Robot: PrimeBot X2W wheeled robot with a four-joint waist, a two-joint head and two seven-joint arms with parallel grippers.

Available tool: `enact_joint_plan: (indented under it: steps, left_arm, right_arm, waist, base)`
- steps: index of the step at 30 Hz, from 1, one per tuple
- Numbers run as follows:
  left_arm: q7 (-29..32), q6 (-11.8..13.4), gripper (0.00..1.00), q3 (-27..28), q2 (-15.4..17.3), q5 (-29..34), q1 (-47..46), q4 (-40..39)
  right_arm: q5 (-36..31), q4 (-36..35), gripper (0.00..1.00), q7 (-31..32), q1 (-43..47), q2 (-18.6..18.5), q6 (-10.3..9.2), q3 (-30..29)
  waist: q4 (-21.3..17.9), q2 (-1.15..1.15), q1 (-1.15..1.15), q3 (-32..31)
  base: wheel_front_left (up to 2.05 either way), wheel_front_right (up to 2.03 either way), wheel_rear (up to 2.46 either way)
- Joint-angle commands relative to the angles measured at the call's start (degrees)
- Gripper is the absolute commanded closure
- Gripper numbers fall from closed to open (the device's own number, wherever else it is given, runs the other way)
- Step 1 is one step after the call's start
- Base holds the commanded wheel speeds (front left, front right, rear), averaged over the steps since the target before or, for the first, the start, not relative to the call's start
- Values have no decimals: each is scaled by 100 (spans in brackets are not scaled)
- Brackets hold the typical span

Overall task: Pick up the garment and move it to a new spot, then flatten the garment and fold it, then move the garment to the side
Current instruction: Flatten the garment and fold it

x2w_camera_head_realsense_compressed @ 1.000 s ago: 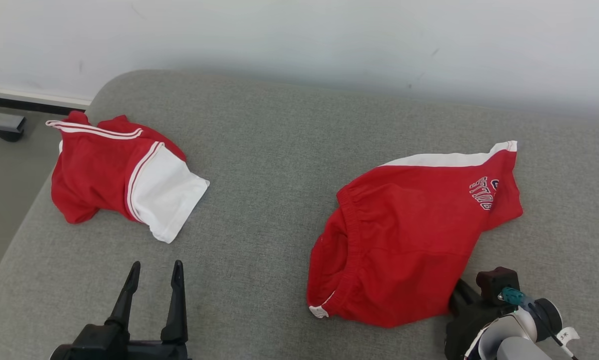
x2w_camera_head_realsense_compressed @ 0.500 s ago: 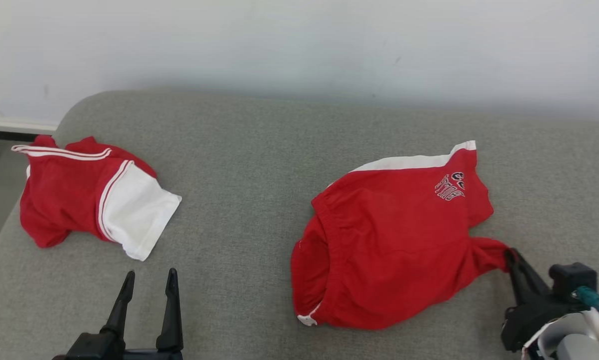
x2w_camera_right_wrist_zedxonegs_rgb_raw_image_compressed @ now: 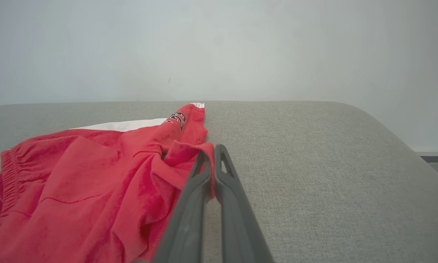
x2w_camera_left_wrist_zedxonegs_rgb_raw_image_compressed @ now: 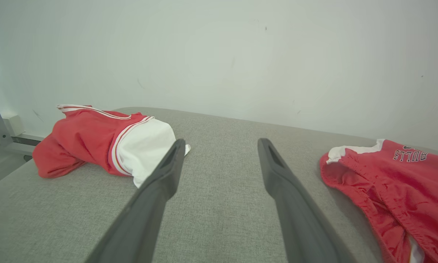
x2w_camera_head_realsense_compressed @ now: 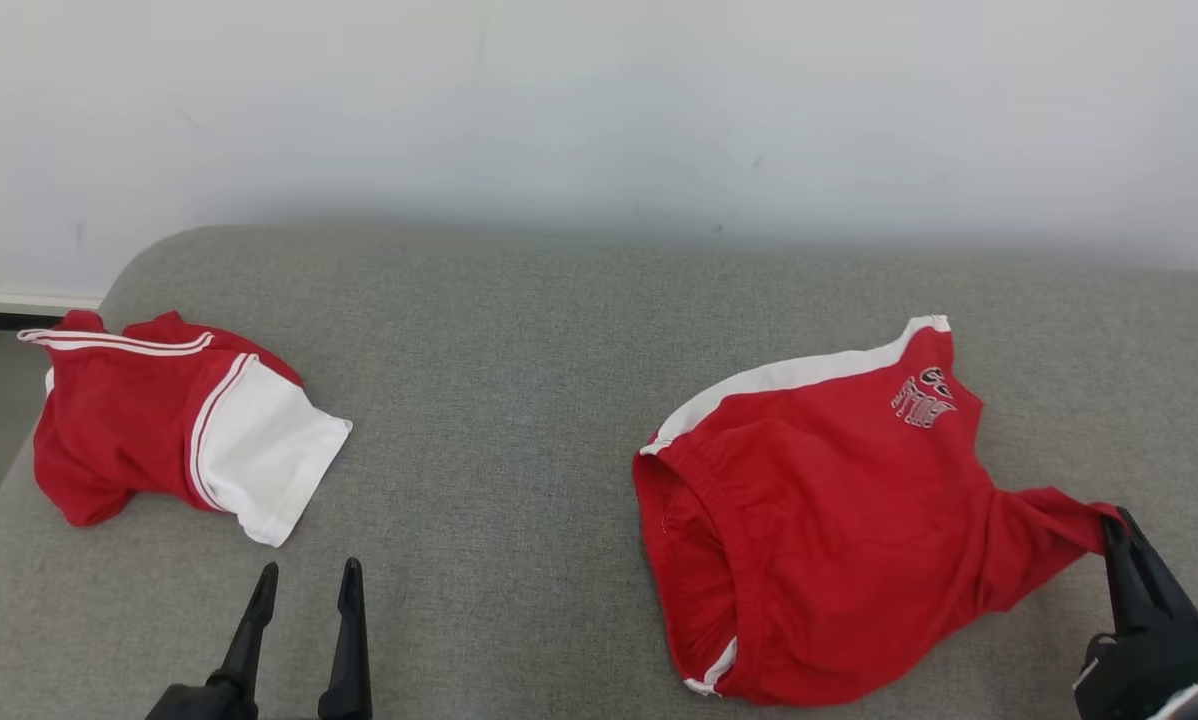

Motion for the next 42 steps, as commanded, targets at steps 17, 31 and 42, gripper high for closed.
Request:
enact_joint_plan:
  steps: [17, 31, 42]
  left_arm:
    - [-19, 9, 0, 36, -4, 97, 215, -69]
    - [-19, -42, 0, 171, -1, 215, 107, -93]
    - [-19, -55, 0, -713, 138, 385, -246, 41]
  right_arm:
    - [-293, -1582, 0, -82, 833, 540, -15, -349]
    - [-303, -2111, 0, -551, 1309, 1006, -15, -24]
    - [-228, -1904, 0, -608, 1077, 1078, -14, 195]
  waist:
    - [-184, 0, 0, -121]
    - [-468, 0, 0, -8]
    - [-668, 0, 0, 189]
  base:
    - [0, 0, 0]
    - [0, 0, 0]
    - [0, 0, 0]
